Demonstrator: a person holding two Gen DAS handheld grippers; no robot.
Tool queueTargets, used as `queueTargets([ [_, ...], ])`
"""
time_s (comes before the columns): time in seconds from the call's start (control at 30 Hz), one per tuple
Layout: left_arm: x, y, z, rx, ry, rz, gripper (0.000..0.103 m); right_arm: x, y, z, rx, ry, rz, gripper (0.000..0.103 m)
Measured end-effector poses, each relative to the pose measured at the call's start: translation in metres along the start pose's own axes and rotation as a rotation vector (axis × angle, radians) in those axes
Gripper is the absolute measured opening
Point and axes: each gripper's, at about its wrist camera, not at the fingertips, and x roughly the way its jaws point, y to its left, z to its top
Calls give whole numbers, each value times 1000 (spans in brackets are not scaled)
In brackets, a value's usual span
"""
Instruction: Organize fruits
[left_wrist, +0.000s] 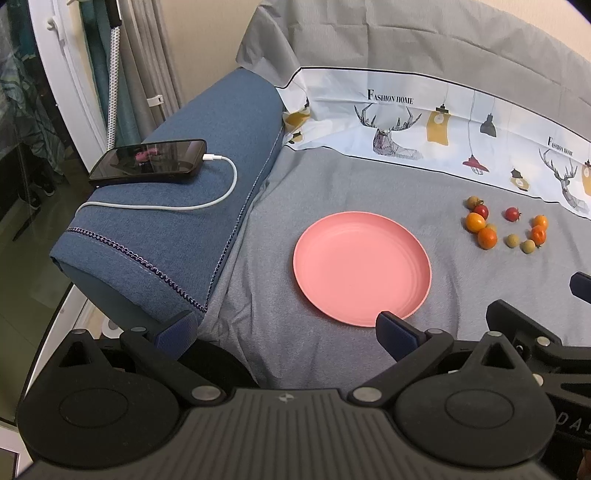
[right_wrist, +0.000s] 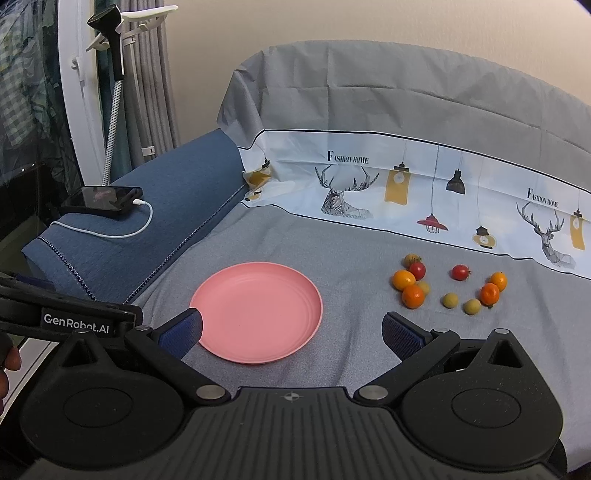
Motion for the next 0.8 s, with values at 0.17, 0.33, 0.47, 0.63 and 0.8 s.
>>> queueTargets([
  [0.17, 0, -3, 1, 14, -4, 0, 103, 1, -5, 0, 17, -8, 12, 102],
  [0.33, 0, -4, 2, 13, -3, -10, 103, 3, -8, -2, 4, -19, -3, 102],
  [0.47, 0, -7, 3, 9, -32, -18, 103, 4, -10, -1, 9, -6, -7, 102],
  [0.63, 0, -9, 4, 13, -43, -9, 103, 4, -12, -1, 21, 15, -8, 102],
  [0.8, 2, -11, 6, 12, -30, 0, 103, 6, -15, -3, 22, -21, 2, 102],
])
